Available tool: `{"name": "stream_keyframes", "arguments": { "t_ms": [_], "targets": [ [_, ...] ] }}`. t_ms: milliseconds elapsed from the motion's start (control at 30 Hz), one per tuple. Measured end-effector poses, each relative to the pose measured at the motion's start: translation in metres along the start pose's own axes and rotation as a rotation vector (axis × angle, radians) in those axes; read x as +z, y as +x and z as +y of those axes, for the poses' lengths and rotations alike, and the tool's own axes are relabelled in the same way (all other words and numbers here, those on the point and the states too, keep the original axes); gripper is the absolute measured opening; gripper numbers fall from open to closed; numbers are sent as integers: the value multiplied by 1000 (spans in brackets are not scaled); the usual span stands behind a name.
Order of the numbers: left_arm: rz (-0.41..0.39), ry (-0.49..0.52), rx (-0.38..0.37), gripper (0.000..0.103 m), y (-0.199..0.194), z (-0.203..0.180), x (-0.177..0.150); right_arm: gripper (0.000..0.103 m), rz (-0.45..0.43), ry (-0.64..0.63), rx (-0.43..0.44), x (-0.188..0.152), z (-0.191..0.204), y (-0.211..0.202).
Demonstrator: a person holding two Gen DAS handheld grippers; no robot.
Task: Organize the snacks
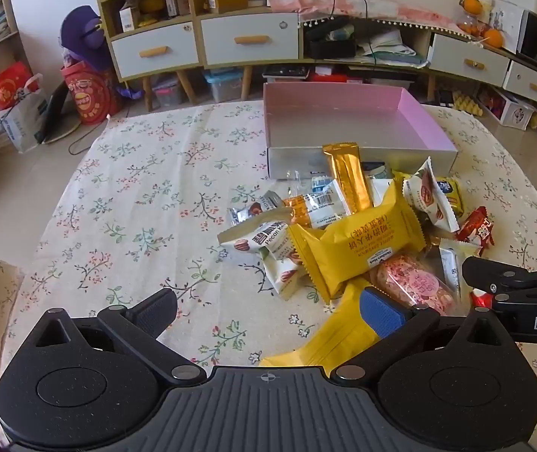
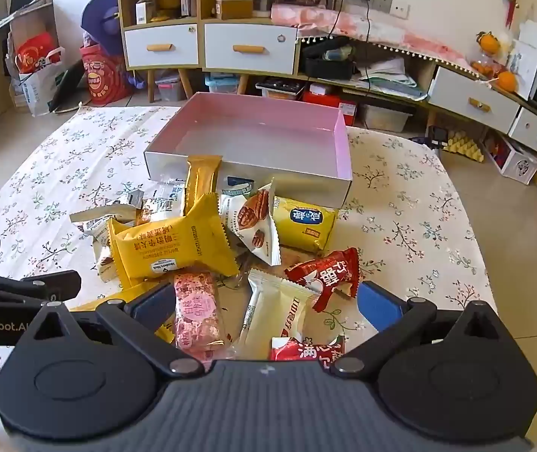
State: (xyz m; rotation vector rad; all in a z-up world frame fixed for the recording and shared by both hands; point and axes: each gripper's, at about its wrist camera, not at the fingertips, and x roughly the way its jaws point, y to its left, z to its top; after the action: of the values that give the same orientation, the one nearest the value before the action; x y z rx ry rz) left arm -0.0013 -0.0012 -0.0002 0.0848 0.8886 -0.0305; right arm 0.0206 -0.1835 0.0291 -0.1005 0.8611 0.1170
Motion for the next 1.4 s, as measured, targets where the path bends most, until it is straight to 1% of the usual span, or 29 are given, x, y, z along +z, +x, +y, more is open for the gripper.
{"name": "stream_keyframes", "arguments": {
  "t_ms": [367, 400, 533, 567, 1400],
  "targets": [
    [6, 2, -2, 103, 1, -8, -4, 103, -6, -3, 19, -2, -2, -2],
    [13, 1, -9, 103, 3, -3, -2, 103, 8, 1, 4, -2, -4, 4],
    [14, 1, -10, 103, 3, -2, -1, 103, 5, 0, 8, -3, -7, 1],
    [15, 1, -11, 103, 3, -3, -2, 103, 11, 1, 1, -1, -2, 3],
    [17, 2, -11, 103, 3, -3, -2, 103, 16, 0, 0, -3, 0, 4]
  ]
}}
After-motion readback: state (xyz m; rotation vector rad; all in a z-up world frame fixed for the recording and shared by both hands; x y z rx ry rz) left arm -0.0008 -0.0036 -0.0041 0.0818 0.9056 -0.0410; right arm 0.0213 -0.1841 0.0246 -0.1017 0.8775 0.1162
